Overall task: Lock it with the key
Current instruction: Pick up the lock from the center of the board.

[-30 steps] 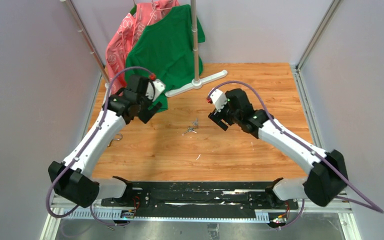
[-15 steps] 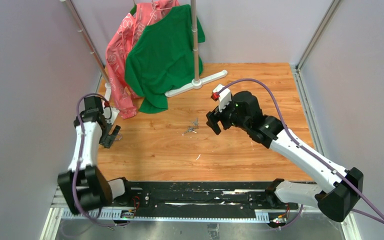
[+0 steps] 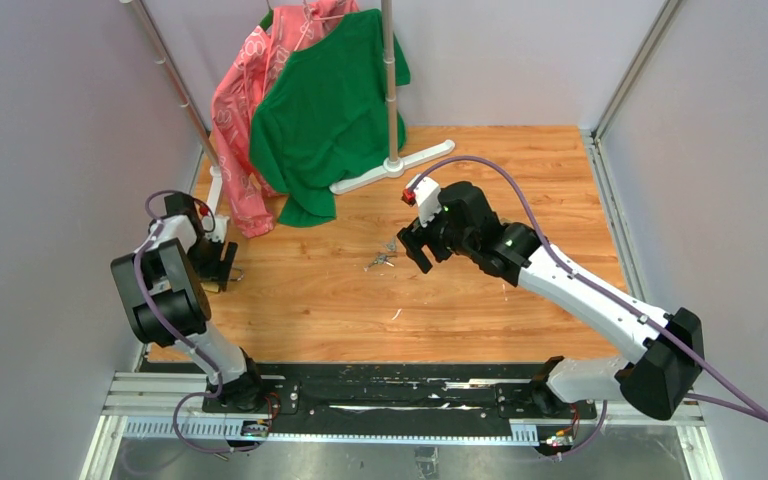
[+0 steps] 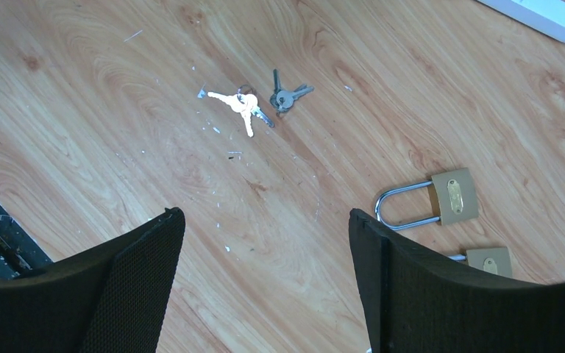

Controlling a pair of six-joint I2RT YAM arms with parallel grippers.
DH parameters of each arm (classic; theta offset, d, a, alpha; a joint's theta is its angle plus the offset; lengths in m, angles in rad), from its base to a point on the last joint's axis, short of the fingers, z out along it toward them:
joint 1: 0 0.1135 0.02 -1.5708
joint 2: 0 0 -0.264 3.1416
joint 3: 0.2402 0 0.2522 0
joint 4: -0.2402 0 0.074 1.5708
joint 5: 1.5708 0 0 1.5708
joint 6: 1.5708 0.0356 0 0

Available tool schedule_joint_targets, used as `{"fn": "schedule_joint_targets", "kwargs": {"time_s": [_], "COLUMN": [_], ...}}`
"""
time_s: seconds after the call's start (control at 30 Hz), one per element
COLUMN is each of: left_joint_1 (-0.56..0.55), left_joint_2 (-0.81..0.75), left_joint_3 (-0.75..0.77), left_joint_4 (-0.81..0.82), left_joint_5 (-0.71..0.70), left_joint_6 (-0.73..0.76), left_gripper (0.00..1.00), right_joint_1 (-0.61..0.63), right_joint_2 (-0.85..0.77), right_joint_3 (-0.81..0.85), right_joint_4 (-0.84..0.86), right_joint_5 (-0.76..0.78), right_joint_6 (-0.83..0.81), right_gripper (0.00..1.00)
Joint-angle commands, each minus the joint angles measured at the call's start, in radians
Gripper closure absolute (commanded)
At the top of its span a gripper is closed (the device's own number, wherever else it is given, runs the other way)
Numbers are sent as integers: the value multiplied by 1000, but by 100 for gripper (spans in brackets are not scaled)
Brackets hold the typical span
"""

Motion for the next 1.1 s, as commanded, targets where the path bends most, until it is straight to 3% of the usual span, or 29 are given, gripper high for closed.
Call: {"fn": "schedule_joint_targets", "kwargs": {"time_s": [0.0, 0.17, 0.3, 0.4, 0.67, 0.8, 1.07], "left_joint_1": [2, 3, 3, 3, 3, 3, 3], "left_joint_2": [-46, -140, -229, -185, -89, -60, -25], "left_joint_3": [-22, -69, -106, -105, -86, -90, -76], "left_joint_4": [75, 117, 111, 77, 75, 77, 96], "left_joint_5": [-41, -109, -63, -58, -52, -43, -22], "left_joint_6": [-71, -107, -104, -102, -111, -119, -119], "left_gripper": [24, 23, 24, 38, 33, 38, 39], "right_joint_1": [15, 18, 20, 24, 26, 26, 27], "right_joint_2": [11, 21, 27, 26, -2, -8, -3], "right_joint_3": [24, 23, 23, 26, 8, -2, -4], "right_joint_4": [-23, -19, -26, -34, -42, -45, -48], "right_joint_5": [24, 14, 7, 2, 12, 19, 25], "right_joint_6": [-19, -31, -36, -42, -57, -59, -66], "right_gripper": [16, 16, 16, 16, 16, 16, 16]}}
